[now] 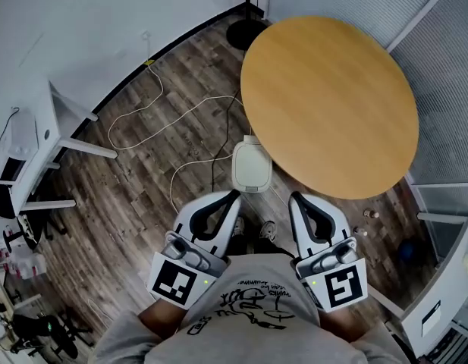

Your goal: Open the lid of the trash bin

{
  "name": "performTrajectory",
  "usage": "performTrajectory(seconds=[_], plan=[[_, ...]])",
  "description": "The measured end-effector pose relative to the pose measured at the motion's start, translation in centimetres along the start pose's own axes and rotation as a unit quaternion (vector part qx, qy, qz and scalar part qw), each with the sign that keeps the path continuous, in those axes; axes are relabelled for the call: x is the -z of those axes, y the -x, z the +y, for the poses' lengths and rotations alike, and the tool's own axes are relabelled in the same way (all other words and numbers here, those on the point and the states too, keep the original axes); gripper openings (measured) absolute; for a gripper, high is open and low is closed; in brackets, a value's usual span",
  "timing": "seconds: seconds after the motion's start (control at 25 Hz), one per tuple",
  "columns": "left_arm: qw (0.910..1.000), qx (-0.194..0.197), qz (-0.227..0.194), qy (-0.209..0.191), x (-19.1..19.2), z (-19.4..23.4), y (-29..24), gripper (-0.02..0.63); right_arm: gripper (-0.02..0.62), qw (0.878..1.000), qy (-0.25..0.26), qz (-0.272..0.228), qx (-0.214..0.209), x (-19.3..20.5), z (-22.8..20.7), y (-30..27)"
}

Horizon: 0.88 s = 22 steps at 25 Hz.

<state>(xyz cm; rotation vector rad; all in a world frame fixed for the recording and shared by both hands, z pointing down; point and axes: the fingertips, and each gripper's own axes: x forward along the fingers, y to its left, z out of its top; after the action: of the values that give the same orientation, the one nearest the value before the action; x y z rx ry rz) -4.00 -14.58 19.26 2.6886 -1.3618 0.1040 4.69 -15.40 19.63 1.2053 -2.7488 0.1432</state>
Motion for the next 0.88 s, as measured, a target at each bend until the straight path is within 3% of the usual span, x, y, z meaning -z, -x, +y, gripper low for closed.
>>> performTrajectory(seconds=[0.88], plan=[[0.9974,0.017,0.070,0.005,13.6,2.0,-3.3,0.020,0.006,0.996,-0.031,0.089,-0.005,13.6,-0.2,-4.1]])
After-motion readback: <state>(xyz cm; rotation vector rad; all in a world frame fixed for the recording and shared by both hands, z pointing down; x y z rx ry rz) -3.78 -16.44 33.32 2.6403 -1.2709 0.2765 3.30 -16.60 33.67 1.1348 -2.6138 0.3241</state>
